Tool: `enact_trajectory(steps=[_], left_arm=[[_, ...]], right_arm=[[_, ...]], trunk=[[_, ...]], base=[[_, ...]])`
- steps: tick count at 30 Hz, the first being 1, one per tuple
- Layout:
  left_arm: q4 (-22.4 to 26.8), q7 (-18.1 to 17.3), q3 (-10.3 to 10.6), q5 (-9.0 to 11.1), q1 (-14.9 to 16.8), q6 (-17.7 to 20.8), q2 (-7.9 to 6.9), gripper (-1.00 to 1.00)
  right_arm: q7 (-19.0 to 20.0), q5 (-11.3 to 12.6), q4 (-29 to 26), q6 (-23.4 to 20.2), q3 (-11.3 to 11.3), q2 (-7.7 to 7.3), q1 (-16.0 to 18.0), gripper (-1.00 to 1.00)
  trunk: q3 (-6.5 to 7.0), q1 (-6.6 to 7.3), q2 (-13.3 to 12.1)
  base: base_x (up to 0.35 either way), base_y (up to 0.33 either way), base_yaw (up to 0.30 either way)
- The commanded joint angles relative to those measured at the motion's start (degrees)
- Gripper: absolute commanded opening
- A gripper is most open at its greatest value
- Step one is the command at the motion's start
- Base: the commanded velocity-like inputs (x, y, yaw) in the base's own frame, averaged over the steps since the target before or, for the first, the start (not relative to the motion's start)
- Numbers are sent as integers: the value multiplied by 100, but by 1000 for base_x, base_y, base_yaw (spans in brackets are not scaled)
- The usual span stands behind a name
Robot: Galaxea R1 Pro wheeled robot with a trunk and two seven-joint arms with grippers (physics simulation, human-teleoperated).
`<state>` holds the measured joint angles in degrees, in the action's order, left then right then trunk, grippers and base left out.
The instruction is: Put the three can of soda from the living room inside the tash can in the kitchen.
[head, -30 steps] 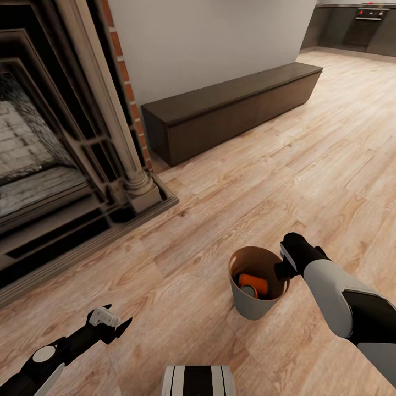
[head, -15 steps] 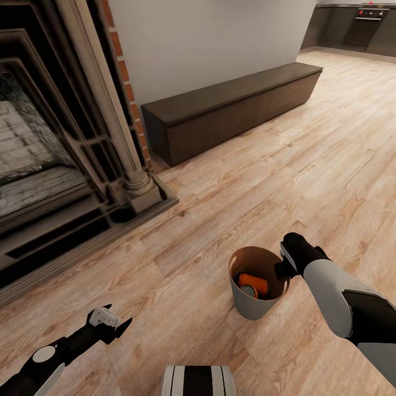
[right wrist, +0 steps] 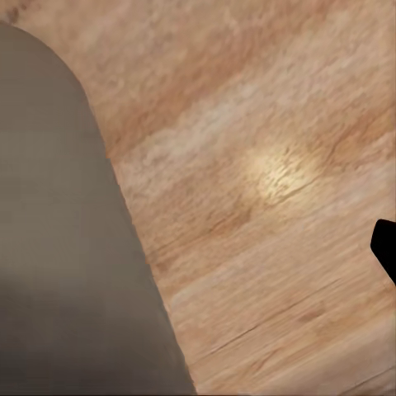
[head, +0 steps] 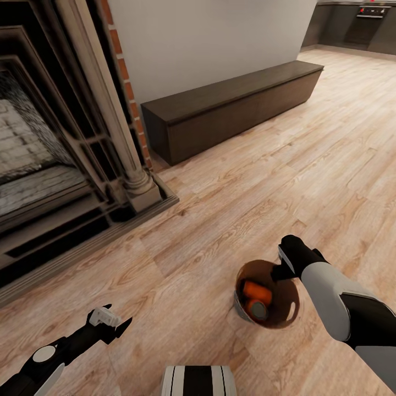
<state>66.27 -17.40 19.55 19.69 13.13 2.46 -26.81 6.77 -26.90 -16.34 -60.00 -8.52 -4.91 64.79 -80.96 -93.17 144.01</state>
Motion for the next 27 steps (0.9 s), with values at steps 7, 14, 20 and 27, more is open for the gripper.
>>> enact_trajectory(steps=[7, 14, 20, 27], left_arm=[[0, 0, -2, 2, 1, 0, 2, 100], [0, 0, -3, 2, 2, 0, 24, 100], [0, 0, -3, 3, 2, 0, 26, 100], [0, 4, -4, 1, 4, 0, 26, 100]], right_arm=[[0, 0, -1, 0, 3, -1, -1, 100], [0, 0, -1, 0, 6, -1, -2, 100], [4, 0, 1, 0, 5, 12, -2, 100], [2, 0, 0, 0, 3, 18, -2, 100]], trunk=[[0, 0, 0], [0, 0, 0], [0, 0, 0], [0, 0, 0]], base=[[0, 0, 0], [0, 0, 0], [0, 0, 0], [0, 0, 0]])
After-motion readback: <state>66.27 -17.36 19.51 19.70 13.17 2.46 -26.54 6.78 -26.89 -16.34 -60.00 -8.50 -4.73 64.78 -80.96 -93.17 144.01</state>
